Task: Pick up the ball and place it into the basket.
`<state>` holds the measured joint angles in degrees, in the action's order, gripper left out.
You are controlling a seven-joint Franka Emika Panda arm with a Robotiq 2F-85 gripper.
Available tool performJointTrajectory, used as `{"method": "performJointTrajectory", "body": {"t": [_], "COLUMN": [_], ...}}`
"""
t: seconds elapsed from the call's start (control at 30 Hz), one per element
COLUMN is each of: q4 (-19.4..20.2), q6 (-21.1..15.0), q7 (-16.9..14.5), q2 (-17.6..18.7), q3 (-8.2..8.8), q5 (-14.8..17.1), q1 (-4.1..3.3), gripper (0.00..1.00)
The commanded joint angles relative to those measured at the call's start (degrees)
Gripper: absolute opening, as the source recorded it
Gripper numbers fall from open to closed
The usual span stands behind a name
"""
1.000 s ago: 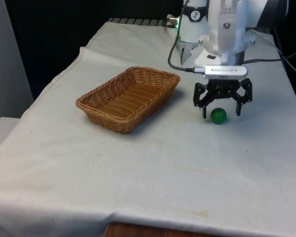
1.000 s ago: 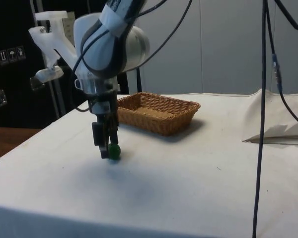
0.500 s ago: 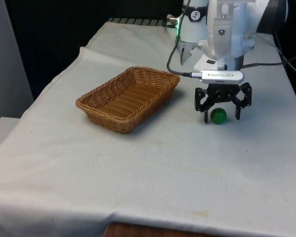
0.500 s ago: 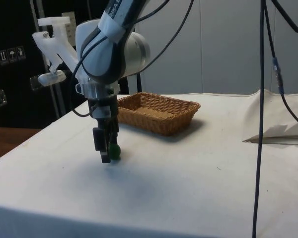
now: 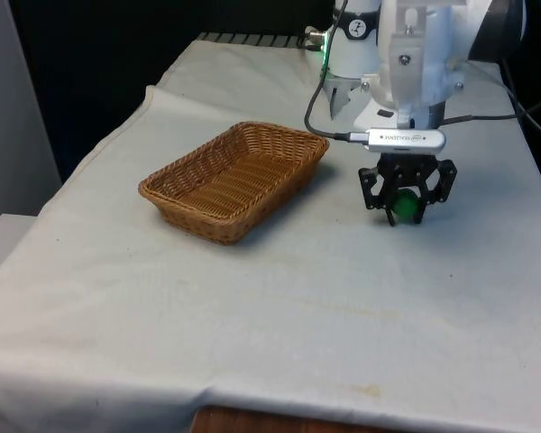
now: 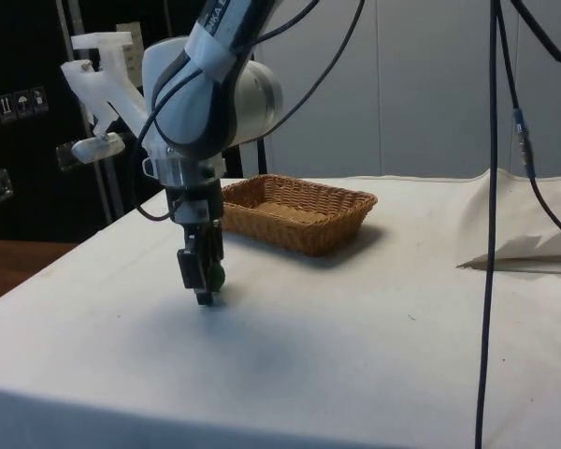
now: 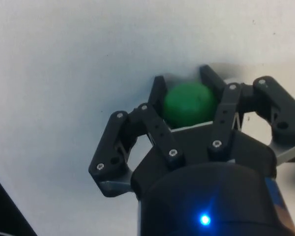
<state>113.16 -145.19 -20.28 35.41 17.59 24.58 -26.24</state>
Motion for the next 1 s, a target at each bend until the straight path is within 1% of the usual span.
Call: {"method": "performJointTrajectory", "body": {"t": [0.0, 0.07, 0.13, 0.3, 0.33, 0.37, 0.57, 0.63, 0.67, 0.7, 0.73, 0.97], "q4": [0.0, 0.2, 0.4, 0.9, 0.6, 1.0, 1.8, 1.8, 1.9, 1.5, 1.9, 1.8], "q6": [0.0, 0.5, 0.9, 1.9, 1.9, 2.3, 4.1, 4.3, 5.1, 4.8, 5.3, 8.0], "q7": [0.0, 0.6, 1.0, 2.1, 1.7, 2.8, 3.7, 3.8, 3.8, 3.3, 3.8, 4.1], "q2": [0.0, -0.9, -1.7, -3.8, -3.7, -4.6, -7.8, -8.2, -9.0, -8.5, -9.4, -12.0], "q3": [0.00, 0.34, 0.52, 0.52, -0.06, 0.40, 0.46, 0.52, 0.74, 0.29, 0.86, 2.41], "q5": [0.0, -0.4, -0.7, -1.9, -1.6, -2.5, -4.0, -4.1, -4.4, -3.7, -4.5, -5.1], "q1": [0.00, -0.57, -0.92, -1.32, -0.69, -1.38, -1.43, -1.38, -1.26, -1.03, -1.26, -1.15], "gripper": [0.00, 0.00, 0.00, 0.00, 0.00, 0.00, 0.00, 0.00, 0.00, 0.00, 0.00, 0.00]}}
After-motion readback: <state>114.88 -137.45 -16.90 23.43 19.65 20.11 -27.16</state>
